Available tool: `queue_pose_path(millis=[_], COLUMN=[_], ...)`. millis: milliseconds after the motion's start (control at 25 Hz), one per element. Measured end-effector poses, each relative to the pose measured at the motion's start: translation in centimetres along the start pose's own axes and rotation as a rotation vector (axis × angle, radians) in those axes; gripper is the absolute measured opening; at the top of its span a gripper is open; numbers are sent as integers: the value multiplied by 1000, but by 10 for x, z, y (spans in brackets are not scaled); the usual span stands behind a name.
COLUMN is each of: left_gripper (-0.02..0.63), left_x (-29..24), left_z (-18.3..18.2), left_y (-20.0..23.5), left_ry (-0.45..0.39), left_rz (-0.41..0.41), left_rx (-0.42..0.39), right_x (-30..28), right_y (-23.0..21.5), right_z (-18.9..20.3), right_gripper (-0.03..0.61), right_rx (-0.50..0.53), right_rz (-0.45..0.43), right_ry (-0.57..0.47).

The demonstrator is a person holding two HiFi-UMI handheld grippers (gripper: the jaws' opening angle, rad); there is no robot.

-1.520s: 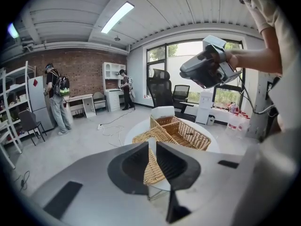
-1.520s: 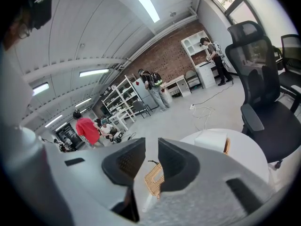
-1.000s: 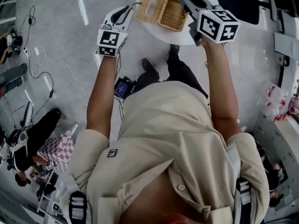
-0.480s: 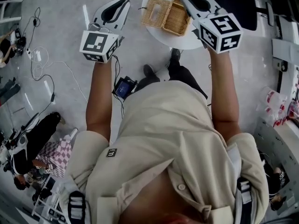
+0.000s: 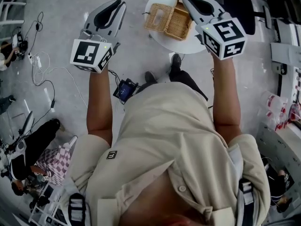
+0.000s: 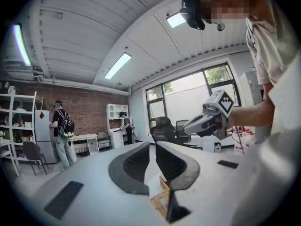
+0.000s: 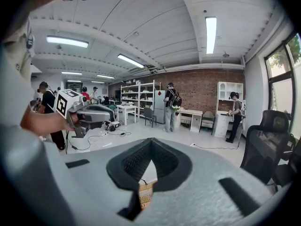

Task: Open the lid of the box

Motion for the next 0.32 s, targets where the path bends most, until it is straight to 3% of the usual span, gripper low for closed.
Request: queue_pose_path(millis=[320], left_gripper=[41], left_x=[20], left_z=[-3], left_y=[-5], left_ry=[-10], left_rz=[-3], left_rx=[-4], right_x=[13], right_y=[15], right_z=[-5], right_gripper=[-11], right_rx=[18], right_rz=[10], right_ry=[3])
Point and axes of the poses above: the fingertips, and each gripper's own axes: x backward along the fingers, y to its left, z out of its underside, the point moved 7 cm from there along x, backward along the fingers, and after that the axes turned 6 degrees about -z, right-handed, at the moved point
